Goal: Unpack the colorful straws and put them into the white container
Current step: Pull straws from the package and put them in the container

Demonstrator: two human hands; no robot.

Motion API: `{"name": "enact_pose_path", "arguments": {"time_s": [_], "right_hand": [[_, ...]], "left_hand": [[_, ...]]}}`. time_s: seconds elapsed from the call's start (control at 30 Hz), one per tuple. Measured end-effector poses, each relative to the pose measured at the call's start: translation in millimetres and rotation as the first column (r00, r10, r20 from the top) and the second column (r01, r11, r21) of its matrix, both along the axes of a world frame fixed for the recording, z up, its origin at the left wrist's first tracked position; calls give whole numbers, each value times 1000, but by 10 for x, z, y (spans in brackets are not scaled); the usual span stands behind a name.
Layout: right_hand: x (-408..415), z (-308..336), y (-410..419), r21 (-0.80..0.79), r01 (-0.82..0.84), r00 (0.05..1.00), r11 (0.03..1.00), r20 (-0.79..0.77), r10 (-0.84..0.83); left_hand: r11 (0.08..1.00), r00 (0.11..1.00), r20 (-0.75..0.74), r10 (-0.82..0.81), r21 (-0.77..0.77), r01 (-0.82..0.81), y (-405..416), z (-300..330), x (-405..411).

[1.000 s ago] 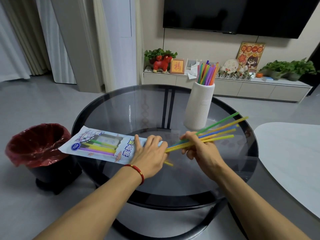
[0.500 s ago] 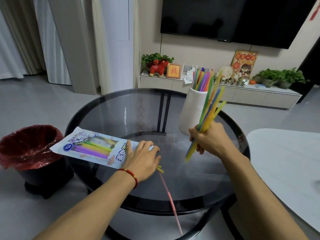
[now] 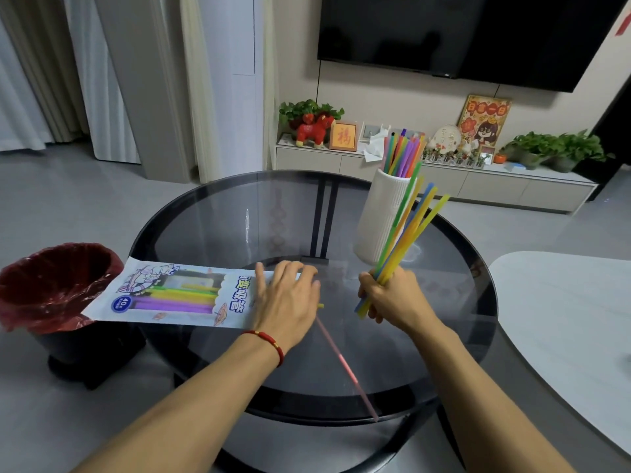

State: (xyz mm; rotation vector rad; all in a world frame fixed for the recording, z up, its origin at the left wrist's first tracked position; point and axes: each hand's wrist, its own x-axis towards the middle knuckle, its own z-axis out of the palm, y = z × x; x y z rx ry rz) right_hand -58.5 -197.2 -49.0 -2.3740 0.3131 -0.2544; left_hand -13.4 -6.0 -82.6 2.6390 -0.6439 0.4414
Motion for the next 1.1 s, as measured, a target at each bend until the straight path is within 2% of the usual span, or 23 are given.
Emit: {"name": "enact_pose_path", "arguments": {"time_s": [0.07,0.13,0.2,0.3,0.4,0.47,0.53,0.57,0.63,0.7,0.73,0.8,0.9,0.97,1.03,1.1], "right_hand": [[12,4,-15,-25,-39,999,999,5,39],[22,8,0,-86,-106,994,991,-26,104],[33,-9,22,-158,-172,983,972,-87,160],[51,-78,30,-155,-200,978,968,-98,186],[17,-63,28,-123,-230,973,965,-33,228],[-28,0,-58,-171,-333,939,927,-145,311],[-87,130,-222,-132,-322,930,937,-230,287],[-111,216,-306,-86,-278,948,957,-183,259],[-190,456,-379,22,-191,980,981,56,189],[-205,663,-324,133,-183,958,974,245,147],[-179,710,-252,110,-188,949,976,278,151],[-118,687,-87,-39,-144,945,989,291,149],[-36,517,36,-93,-68,953,993,289,92],[-16,417,20,-113,-42,964,993,256,70],[5,437,-73,-120,5,959,993,283,30],[59,600,-220,-71,99,921,993,384,-65]], "left_hand": [[970,988,10,-154,-189,153,-89,101,-67],[858,944,-76,-321,-445,256,-209,255,-186],[785,885,-165,-435,-550,284,-338,402,-274],[806,857,-244,-454,-522,279,-524,547,-291],[862,898,-206,-389,-426,276,-632,568,-249],[849,898,-205,-390,-457,264,-635,544,-209],[845,904,-205,-376,-477,243,-607,524,-169],[847,906,-200,-372,-472,243,-598,512,-152],[855,902,-204,-381,-450,260,-628,519,-125],[847,877,-240,-416,-452,278,-719,552,-125],[814,855,-266,-444,-520,261,-750,583,-145],[740,813,-288,-506,-630,237,-767,577,-172],[850,855,-275,-440,-434,297,-690,452,-128],[900,841,-366,-398,-335,281,-628,354,-95],[919,813,-447,-373,-298,257,-593,317,-63],[920,837,-418,-354,-314,233,-560,304,-16]]}}
